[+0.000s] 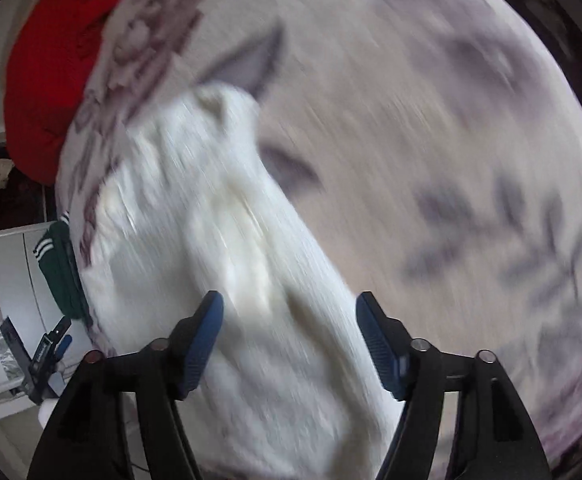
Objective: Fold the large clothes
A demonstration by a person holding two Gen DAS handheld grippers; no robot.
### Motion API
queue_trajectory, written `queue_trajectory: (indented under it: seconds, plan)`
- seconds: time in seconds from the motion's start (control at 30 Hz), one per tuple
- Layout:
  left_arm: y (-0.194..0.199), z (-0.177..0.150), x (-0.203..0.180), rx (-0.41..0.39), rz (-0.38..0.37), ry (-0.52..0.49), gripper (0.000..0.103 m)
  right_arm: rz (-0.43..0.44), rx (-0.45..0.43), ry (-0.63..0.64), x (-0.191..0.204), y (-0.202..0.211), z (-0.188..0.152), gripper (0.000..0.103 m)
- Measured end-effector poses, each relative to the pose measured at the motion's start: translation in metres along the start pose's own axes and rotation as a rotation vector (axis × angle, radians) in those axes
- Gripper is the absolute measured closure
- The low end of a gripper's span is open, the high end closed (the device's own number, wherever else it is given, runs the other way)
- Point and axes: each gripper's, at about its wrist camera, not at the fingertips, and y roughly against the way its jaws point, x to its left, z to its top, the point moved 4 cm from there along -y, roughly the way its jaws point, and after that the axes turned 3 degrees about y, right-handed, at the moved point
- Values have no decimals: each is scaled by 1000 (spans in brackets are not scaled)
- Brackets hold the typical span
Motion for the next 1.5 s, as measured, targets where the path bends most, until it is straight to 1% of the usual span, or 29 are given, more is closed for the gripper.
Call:
queue_trajectory:
  seconds: [0.03, 0.07, 0.1, 0.17, 0.23, 0.27, 0.33, 0.4, 0.47, 0.5, 0.53, 0.57, 0.6, 0.63, 0.67, 0.73, 0.83, 0.9, 0.97, 1.03, 1.07, 1.1, 1.2, 1.27, 1.3, 1.37, 1.43, 1.47, 1.5]
  plan:
    - [-19, 19, -15, 21, -1, -62, 0, -6, -26, 33, 7, -1, 24, 25]
    - [-43, 37, -29, 56, 6, -125, 0, -22, -45, 77, 16, -8, 59, 25]
    - [-58, 47, -40, 90, 0, -173, 0, -44, -52, 108, 15, -4, 81, 25]
    - [-95, 62, -54, 156, 23, -254, 0, -78, -36, 181, 27, -23, 129, 25]
    - [-124, 71, -65, 212, 39, -329, 0, -95, 2, 209, 40, -49, 154, 25]
    - [-137, 73, -70, 234, 41, -359, 0, -85, 47, 226, 45, -67, 167, 25]
    - [-150, 71, -76, 262, 17, -389, 0, -63, 114, 254, 60, -97, 181, 25]
    - [-152, 68, -79, 233, -5, -419, 6, -43, 172, 276, 69, -118, 184, 25]
    - [-146, 62, -83, 200, -51, -454, 38, -27, 188, 301, 78, -126, 179, 26]
    - [-142, 59, -85, 182, -56, -467, 58, -27, 178, 318, 84, -128, 178, 39]
    - [-137, 56, -85, 168, -68, -466, 65, -28, 173, 338, 87, -125, 174, 57]
    - [-130, 53, -83, 150, -73, -459, 76, -42, 165, 342, 90, -125, 171, 64]
    - [-125, 52, -82, 140, -76, -456, 82, -45, 150, 341, 92, -121, 168, 78]
    - [-114, 49, -80, 114, -92, -443, 84, -52, 127, 338, 95, -116, 167, 86]
    - [-101, 47, -77, 79, -102, -428, 85, -47, 81, 330, 96, -103, 164, 86]
    - [-77, 42, -71, 21, -115, -402, 86, -8, 30, 328, 103, -81, 158, 86]
    - [-25, 28, -56, -74, -126, -353, 87, 22, -32, 371, 118, -39, 131, 87]
    - [11, 20, -46, -134, -132, -323, 88, 54, -71, 387, 125, -8, 106, 87]
    - [48, 1, -36, -182, -140, -283, 88, 90, -107, 391, 129, 22, 73, 87]
    - [81, -34, -23, -213, -154, -241, 89, 130, -121, 379, 124, 46, 41, 87]
    - [94, -53, -17, -219, -163, -216, 89, 151, -126, 364, 115, 62, 16, 87]
    - [106, -74, -11, -221, -168, -187, 89, 169, -120, 350, 110, 68, -1, 87]
    - [126, -141, 10, -211, -179, -94, 88, 191, -97, 301, 84, 82, -76, 87]
    - [125, -183, 21, -163, -197, -27, 85, 208, -65, 250, 60, 80, -125, 88]
    - [122, -195, 22, -143, -197, 1, 85, 215, -46, 219, 46, 77, -147, 88]
    - [115, -231, 29, -72, -216, 67, 83, 211, 10, 159, 17, 63, -187, 88]
    - [102, -267, 39, 54, -225, 155, 74, 172, 70, 135, -5, 48, -214, 86]
    - [96, -290, 47, 130, -242, 225, 66, 139, 124, 121, -18, 37, -231, 84]
    - [95, -304, 52, 162, -252, 261, 58, 109, 163, 103, -26, 30, -242, 79]
